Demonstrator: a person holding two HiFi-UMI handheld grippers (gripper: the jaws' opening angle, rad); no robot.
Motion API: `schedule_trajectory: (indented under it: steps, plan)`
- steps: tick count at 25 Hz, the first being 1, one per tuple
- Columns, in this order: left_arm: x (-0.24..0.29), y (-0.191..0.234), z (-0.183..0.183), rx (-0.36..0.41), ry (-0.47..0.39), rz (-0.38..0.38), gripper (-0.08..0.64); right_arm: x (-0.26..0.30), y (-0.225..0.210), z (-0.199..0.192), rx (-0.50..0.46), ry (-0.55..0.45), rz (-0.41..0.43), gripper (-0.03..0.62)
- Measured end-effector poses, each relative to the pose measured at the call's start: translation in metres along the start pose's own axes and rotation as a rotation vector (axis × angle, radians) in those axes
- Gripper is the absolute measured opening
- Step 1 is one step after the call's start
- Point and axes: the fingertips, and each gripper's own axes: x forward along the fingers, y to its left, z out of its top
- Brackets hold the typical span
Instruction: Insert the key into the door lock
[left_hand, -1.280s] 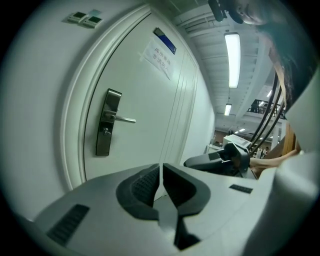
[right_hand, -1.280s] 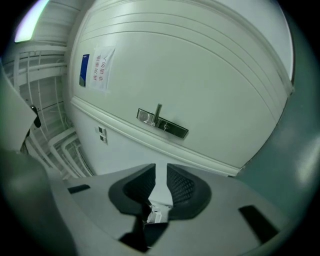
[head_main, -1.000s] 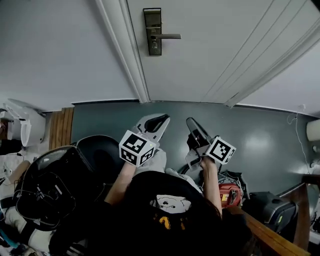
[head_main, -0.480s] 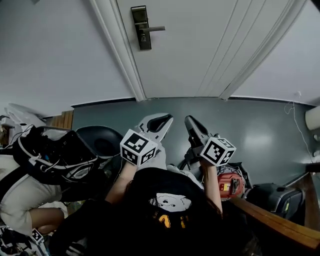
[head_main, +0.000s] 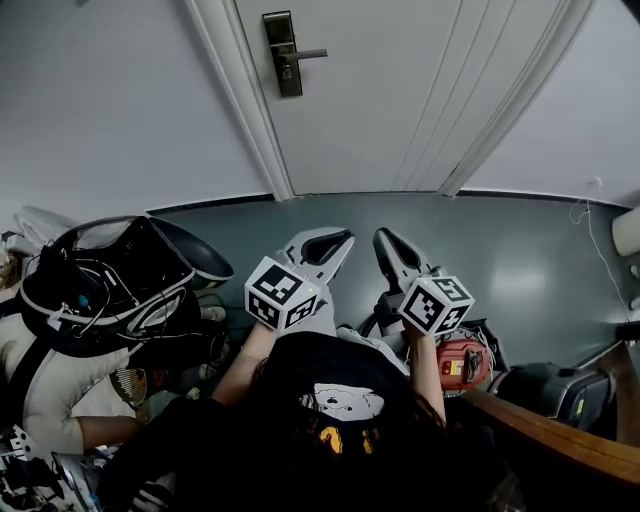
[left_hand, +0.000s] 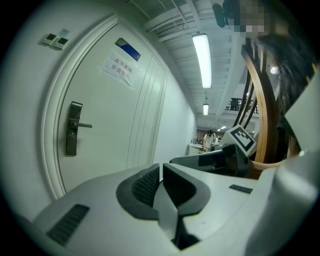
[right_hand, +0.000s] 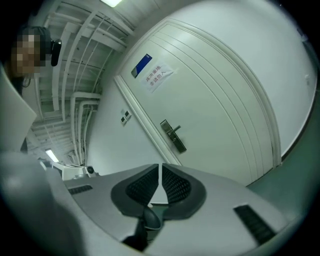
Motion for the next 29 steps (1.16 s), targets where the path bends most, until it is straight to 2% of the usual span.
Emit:
schedule_trajectory:
  steps: [6,12,21,29]
  plan:
    - [-0.007,-0.028,0.003,0.026,-0.016,-0.004,0.025,-0.025,0.011,0.001,-0.037,-0.023,0.013,0.017]
    - [0.008,0.011,0.005,0.008,-0.011,-0.025,0.025,0.015,-0.002,0.011,-0.071,-0.007,-0.015,0.017]
    - [-0.002,-0.025,0.008,0.039,-0.013,-0.023,0.025,-0.021,0.005,0.014,-0.116,-0.019,-0.027,0.017]
    - [0.005,-0.011,0.005,0.041,-0.001,-0.027,0.025,-0.009,-0.006,0.015,-0.105,-0.015,-0.050,0.017]
